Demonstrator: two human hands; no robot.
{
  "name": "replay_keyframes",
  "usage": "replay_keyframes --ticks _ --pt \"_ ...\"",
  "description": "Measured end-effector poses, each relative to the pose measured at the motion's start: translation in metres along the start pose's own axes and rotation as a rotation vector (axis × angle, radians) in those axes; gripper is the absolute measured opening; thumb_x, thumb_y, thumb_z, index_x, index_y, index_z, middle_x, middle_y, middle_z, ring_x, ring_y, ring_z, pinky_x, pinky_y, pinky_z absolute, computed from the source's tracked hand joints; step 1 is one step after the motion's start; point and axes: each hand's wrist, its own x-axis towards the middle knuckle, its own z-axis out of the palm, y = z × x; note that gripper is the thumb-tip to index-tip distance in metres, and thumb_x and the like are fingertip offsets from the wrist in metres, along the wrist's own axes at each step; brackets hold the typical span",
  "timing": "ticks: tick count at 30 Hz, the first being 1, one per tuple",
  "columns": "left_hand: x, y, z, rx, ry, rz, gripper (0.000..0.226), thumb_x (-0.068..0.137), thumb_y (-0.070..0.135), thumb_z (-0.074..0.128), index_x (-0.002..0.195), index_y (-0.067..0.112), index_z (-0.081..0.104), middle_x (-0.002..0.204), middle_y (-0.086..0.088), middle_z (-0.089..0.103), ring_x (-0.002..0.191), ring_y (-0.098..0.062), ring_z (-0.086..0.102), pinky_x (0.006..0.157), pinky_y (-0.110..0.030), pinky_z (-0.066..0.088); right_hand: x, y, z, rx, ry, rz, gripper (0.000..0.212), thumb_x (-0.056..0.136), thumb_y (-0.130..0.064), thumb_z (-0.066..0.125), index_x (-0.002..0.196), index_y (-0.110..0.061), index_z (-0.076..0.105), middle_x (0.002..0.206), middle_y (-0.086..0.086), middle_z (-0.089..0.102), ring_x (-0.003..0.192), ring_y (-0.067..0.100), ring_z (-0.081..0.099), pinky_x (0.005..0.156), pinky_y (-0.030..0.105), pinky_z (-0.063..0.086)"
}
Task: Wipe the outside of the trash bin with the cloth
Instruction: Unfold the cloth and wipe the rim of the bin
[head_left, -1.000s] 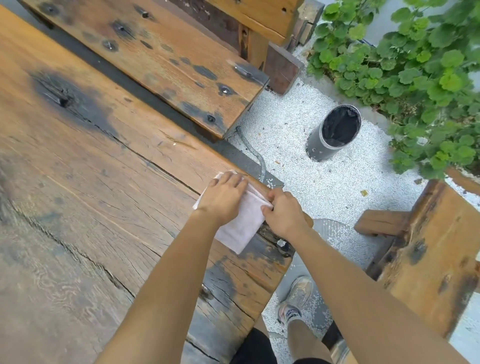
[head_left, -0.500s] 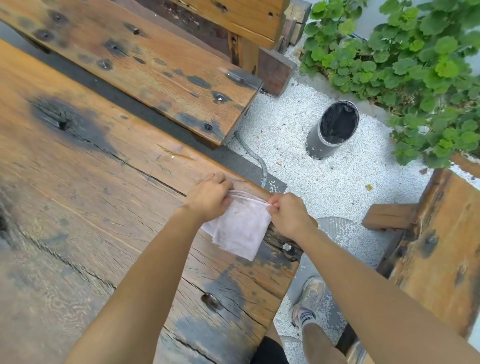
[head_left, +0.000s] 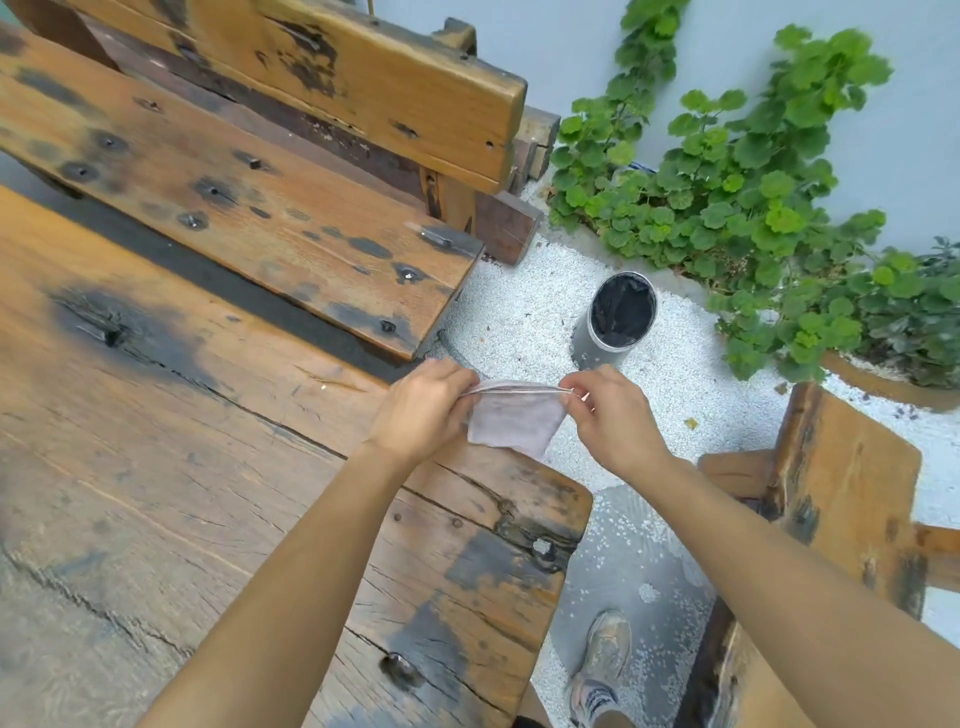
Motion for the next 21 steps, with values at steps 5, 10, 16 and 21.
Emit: replay_keyframes --ticks 5,10,16,21 --pt "0.049 0.041 -0.031 -0.034 0.125 0.114 0.015 0.09 0.027 0.07 0.102 0.016 0.069 0.093 0.002 0.064 0.088 -0.024 0.059 0.064 -0.039 0.054 0.001 0.009 -0.067 -0.001 0.166 -0.058 0.02 0.097 -0.019 0.063 0.115 -0.018 0.068 0.099 -0.004 0.056 0.081 0.016 0.057 0.078 0.033 0.047" --pt "0.098 0.1 -0.067 -0.092 0.179 0.169 0.011 0.088 0.021 0.073 0.097 0.016 0.068 0.087 0.005 0.061 0.085 -0.019 0.058 0.065 -0.034 0.048 -0.002 0.022 -0.143 -0.006 0.305 -0.085 0.018 0.095 -0.019 0.065 0.113 -0.017 0.069 0.096 -0.008 0.053 0.079 0.013 0.057 0.076 0.028 0.044" --pt "0.152 0.171 -0.09 -0.28 0.136 0.143 0.012 0.081 0.024 0.077 0.093 0.022 0.073 0.087 0.011 0.067 0.072 -0.009 0.06 0.07 -0.035 0.052 -0.019 0.055 -0.226 0.019 0.401 -0.104 0.019 0.095 -0.021 0.068 0.113 -0.017 0.072 0.094 -0.008 0.056 0.077 0.004 0.054 0.079 0.026 0.047" --pt "0.188 0.236 -0.096 -0.265 0.1 0.195 0.014 0.081 0.028 0.081 0.093 0.021 0.075 0.081 0.015 0.063 0.07 -0.007 0.058 0.068 -0.03 0.048 -0.025 0.103 -0.282 0.041 0.447 -0.124 0.018 0.093 -0.022 0.07 0.11 -0.019 0.074 0.092 -0.006 0.06 0.078 0.003 0.057 0.079 0.03 0.052"
